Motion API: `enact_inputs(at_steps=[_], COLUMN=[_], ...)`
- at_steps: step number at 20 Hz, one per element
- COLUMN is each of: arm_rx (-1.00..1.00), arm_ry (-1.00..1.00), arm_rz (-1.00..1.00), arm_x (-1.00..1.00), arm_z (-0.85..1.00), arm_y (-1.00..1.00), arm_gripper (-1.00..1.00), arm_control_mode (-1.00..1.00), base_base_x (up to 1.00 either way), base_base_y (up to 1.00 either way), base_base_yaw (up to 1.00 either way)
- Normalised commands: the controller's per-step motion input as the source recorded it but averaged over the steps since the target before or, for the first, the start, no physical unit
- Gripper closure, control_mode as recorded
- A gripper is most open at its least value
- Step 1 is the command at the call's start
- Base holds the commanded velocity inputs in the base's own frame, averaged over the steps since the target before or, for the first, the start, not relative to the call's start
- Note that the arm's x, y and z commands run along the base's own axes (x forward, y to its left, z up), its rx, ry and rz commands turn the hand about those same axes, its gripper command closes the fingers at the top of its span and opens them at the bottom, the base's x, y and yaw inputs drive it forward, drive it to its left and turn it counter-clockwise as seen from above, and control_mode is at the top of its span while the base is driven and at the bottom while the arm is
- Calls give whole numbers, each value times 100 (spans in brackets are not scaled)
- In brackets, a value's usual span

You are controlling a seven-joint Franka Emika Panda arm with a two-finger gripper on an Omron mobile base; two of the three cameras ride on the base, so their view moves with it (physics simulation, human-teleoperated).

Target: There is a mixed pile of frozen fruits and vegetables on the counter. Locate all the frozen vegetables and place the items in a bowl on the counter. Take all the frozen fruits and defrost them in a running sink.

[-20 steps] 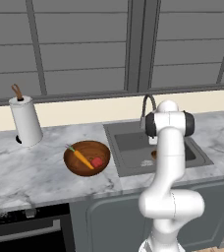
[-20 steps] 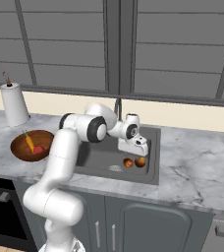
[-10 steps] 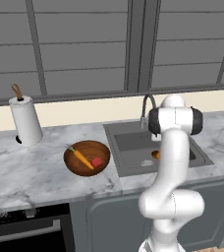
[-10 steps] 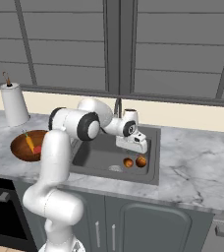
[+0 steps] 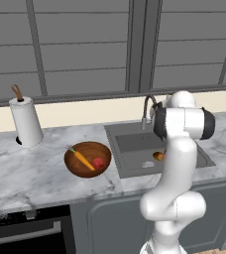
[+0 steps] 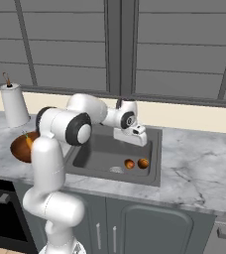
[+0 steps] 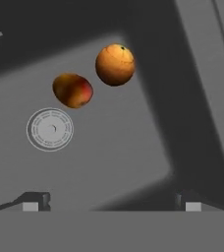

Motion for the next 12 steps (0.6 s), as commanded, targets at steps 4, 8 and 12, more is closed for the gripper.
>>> enact_inputs(at_steps=[4, 8, 12], arm_rx=[6, 5, 2], arm_ry=[-1, 3, 11], arm_rz=[-1, 6, 8], arm_x=[-7, -40, -36], arm_z=[43, 36, 30], arm_y=[38, 48, 59], arm_gripper=[-100, -100, -100], arm_control_mode=[-100, -100, -100], base_base_x=[0, 0, 0], base_base_y=[0, 0, 0], base_base_yaw=[0, 0, 0])
